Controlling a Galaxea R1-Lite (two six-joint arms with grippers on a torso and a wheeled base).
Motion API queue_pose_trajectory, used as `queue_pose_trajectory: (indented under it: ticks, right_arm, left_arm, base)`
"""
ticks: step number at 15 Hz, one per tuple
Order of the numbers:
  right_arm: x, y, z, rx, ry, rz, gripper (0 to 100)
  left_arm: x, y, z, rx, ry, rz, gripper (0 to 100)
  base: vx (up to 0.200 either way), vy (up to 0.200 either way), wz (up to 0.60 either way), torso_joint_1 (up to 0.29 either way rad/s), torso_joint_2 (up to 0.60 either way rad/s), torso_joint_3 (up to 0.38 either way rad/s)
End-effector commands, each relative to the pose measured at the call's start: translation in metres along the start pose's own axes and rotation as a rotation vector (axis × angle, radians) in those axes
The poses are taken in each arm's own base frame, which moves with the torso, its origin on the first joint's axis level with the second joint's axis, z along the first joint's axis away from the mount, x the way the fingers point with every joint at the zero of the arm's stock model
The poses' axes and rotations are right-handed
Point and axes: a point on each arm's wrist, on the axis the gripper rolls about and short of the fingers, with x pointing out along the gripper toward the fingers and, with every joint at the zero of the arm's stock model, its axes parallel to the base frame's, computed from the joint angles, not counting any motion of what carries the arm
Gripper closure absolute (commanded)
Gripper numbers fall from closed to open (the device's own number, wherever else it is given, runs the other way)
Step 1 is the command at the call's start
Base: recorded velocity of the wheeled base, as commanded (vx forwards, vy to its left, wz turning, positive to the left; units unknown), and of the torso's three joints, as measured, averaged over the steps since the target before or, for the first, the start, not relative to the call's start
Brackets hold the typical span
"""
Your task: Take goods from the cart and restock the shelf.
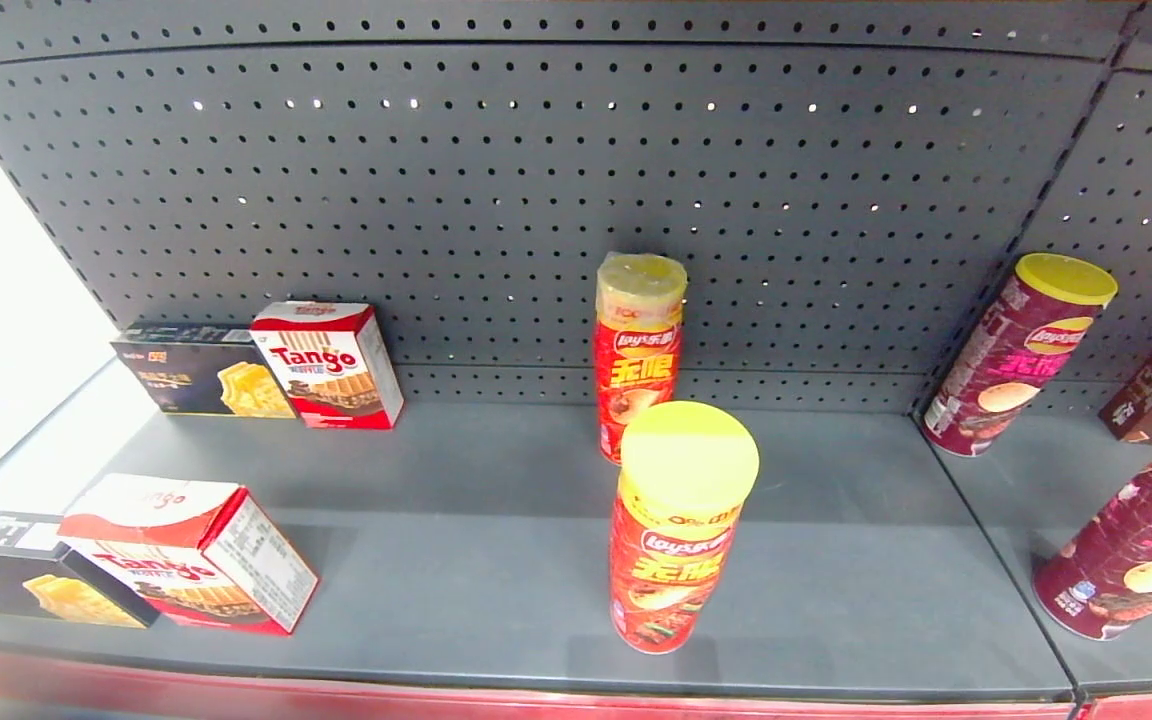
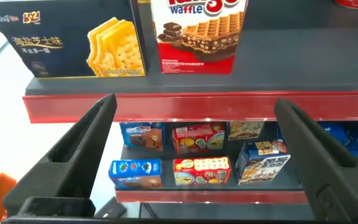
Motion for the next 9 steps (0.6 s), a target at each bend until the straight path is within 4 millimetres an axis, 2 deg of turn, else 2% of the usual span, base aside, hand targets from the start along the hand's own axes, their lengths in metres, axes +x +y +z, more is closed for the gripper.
queue_pose_trajectory:
  ticks: [1, 4, 9]
  right_arm:
    - [0.067, 0.011, 0.032, -0.046, 0.139, 0.298, 0]
    - [0.093, 0.023, 0.022, -0.061, 0.254, 0.378, 0]
    - [0.128, 0.031, 0.02, -0.085, 0.35, 0.302, 0]
  left_arm:
    - [0.0, 0.0, 0.0, 0.0, 0.003, 0.0, 0]
    - [0.0, 0.0, 0.0, -0.002, 0.003, 0.0, 0]
    - [0.0, 0.0, 0.0, -0.002, 0.003, 0.0, 0]
  base:
    - [0.0, 0.0, 0.0, 0.0, 0.0, 0.0]
    - [0.0, 0.0, 0.0, 0.0, 0.0, 0.0]
    - [0.0, 0.0, 0.0, 0.0, 0.0, 0.0]
